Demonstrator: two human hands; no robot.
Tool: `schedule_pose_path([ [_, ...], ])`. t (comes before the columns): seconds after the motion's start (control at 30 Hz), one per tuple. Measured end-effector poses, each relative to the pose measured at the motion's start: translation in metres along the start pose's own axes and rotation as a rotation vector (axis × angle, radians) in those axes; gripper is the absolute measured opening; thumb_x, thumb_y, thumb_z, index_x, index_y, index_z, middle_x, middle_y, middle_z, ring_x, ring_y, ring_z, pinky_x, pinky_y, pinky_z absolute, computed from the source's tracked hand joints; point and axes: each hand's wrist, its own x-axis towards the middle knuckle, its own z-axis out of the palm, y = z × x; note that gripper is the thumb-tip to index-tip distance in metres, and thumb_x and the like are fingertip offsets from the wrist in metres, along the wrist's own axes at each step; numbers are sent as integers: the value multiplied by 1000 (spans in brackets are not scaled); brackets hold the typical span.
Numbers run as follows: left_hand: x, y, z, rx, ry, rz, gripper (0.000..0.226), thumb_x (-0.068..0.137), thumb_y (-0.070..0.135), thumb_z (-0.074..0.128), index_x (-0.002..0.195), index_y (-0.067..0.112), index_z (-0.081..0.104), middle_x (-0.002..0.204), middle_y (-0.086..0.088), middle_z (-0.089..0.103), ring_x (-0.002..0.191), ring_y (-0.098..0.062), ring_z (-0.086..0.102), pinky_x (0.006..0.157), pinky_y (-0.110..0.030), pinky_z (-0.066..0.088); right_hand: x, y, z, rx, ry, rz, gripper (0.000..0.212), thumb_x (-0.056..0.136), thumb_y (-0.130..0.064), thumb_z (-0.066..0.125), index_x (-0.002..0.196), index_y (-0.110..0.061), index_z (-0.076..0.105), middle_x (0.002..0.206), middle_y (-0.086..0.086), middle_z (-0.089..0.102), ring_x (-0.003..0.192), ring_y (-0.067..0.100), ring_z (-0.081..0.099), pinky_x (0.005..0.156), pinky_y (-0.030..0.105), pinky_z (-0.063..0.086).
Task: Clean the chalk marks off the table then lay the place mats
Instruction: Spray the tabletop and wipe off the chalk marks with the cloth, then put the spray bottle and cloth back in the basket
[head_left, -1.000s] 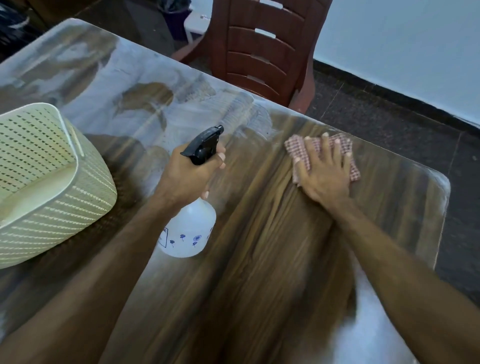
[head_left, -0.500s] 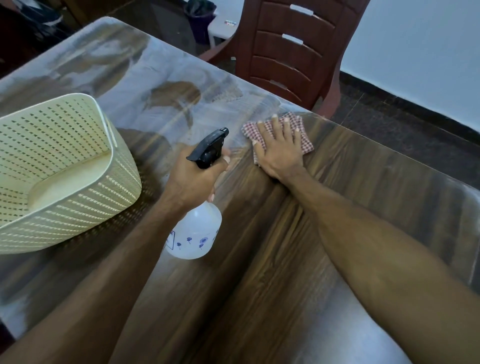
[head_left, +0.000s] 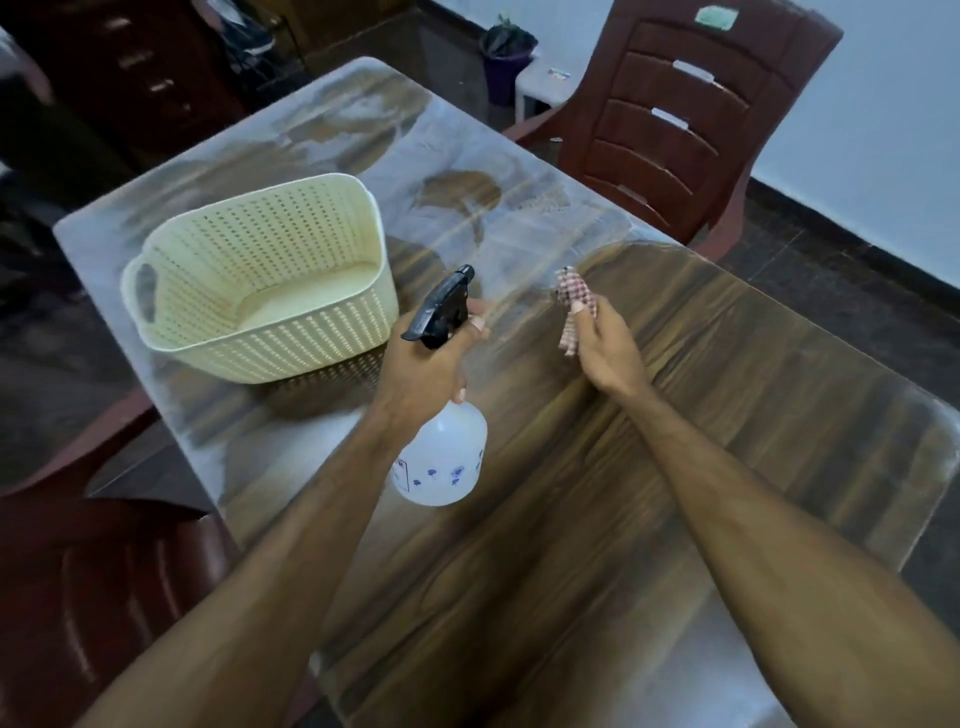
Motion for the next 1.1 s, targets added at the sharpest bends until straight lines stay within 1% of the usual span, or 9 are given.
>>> schedule_pose_path([
  [0.13, -18, 13, -38, -59, 89, 28, 14, 95, 13, 61, 107, 8, 64, 86, -3, 69, 36, -20, 42, 46, -25, 42, -16, -41, 3, 229, -55, 38, 31, 106, -25, 41, 126, -10, 59, 112, 3, 65, 100, 14, 60, 80, 15, 48],
  [0.3, -23, 34, -93, -88, 184, 127, 11, 94, 14, 61, 96, 22, 69, 94, -2, 69, 53, -32, 45, 42, -24, 40, -30, -90, 19, 383, -65, 53, 24, 100, -37, 47, 107, -24, 66, 111, 3, 72, 106, 19, 68, 99, 45, 52],
  [0.5, 1, 63, -174, -47, 296, 172, 11, 97, 19, 59, 105, 14, 65, 88, 2, 68, 43, -17, 46, 44, -25, 42, -20, -181, 57, 407, -138, -16, 30, 103, -40, 43, 113, -25, 66, 112, -2, 73, 104, 12, 69, 93, 34, 54],
  [0.6, 22, 71, -210, -54, 342, 196, 6, 95, 23, 62, 99, 27, 64, 84, 5, 66, 53, -12, 53, 47, -26, 44, -4, -223, 93, 317, -160, -67, 35, 101, -48, 42, 112, -25, 66, 106, -7, 73, 98, 8, 69, 87, 33, 54],
  [0.67, 37, 70, -226, -32, 352, 190, 9, 96, 26, 61, 103, 24, 64, 88, -1, 65, 53, -6, 53, 49, -23, 46, 7, -242, 115, 252, -165, -89, 34, 99, -52, 43, 106, -28, 66, 102, -9, 72, 95, 7, 68, 87, 35, 54],
  [0.77, 63, 61, -245, -17, 372, 192, 20, 96, 28, 61, 112, 16, 64, 97, -6, 67, 58, -4, 54, 54, -18, 47, 22, -263, 153, 215, -191, -110, 38, 103, -45, 41, 120, -18, 62, 112, -1, 70, 101, 12, 67, 92, 39, 55],
  [0.93, 105, 40, -257, -52, 406, 232, 26, 95, 29, 62, 115, 13, 65, 88, 6, 69, 62, 4, 58, 62, -18, 50, 46, -269, 195, 35, -200, -126, 33, 104, -40, 42, 125, -20, 57, 104, -5, 68, 85, 5, 66, 80, 32, 58],
  [1.03, 125, 20, -255, -83, 383, 244, 24, 94, 24, 64, 114, 10, 65, 84, 10, 67, 66, 5, 60, 66, -23, 53, 57, -256, 210, -121, -161, -163, 31, 103, -33, 44, 125, -17, 58, 91, -7, 64, 63, -14, 61, 64, 9, 50],
  [1.1, 135, 4, -254, -97, 386, 230, 27, 92, 25, 67, 114, 10, 66, 87, 9, 66, 74, -1, 61, 75, -36, 55, 62, -246, 219, -163, -184, -174, 30, 104, -24, 43, 128, -10, 56, 96, 4, 64, 58, -12, 60, 59, 6, 47],
])
